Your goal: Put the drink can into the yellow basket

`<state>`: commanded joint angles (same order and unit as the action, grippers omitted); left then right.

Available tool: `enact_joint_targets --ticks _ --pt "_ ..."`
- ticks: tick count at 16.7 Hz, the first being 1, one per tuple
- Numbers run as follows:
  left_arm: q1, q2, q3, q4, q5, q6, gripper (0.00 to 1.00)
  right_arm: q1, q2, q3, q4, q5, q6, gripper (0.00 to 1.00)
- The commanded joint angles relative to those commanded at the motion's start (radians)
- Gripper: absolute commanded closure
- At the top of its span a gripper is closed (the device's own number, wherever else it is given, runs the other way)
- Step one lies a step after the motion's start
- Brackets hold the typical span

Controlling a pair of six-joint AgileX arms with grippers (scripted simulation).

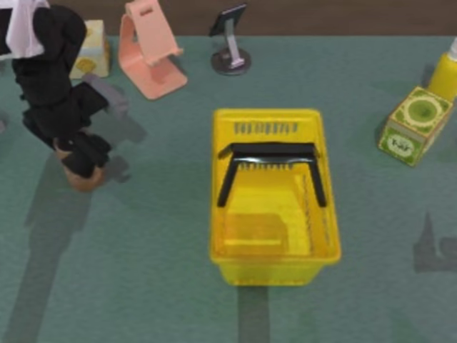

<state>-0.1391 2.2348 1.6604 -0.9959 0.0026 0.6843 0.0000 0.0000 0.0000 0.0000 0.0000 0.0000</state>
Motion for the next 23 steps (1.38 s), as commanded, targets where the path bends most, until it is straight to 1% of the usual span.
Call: enact_joint_targets --ticks 5,6,15,16,17,19,21,23 --pt "0.0 0.0 0.0 0.0 0.0 0.0 0.98 0.0 0.0 0.0 0.0 0.0 0.0 0.0" --pt "0.0 0.0 0.0 0.0 0.0 0.0 1.0 0.0 0.0 0.0 0.0 0.0 0.0 0.0" --pt "0.001 -0.002 -0.001 0.0 0.0 0.001 1.0 0.0 0.0 0.0 0.0 0.0 0.0 0.0" --pt "-0.001 -0.002 -0.002 0.009 0.008 -0.002 1.0 0.0 0.0 0.0 0.0 0.0 0.0 0.0" --pt "-0.004 -0.002 -0.006 0.029 0.025 -0.008 1.0 0.0 0.0 0.0 0.0 0.0 0.0 0.0" --pt "-0.015 0.0 -0.017 0.098 0.082 -0.033 1.0 0.0 0.0 0.0 0.0 0.0 0.0 0.0" --pt "-0.028 0.001 -0.034 0.204 0.164 -0.071 1.0 0.0 0.0 0.0 0.0 0.0 0.0 0.0" --pt "-0.043 -0.001 -0.059 0.345 0.267 -0.122 1.0 0.0 0.0 0.0 0.0 0.0 0.0 0.0"
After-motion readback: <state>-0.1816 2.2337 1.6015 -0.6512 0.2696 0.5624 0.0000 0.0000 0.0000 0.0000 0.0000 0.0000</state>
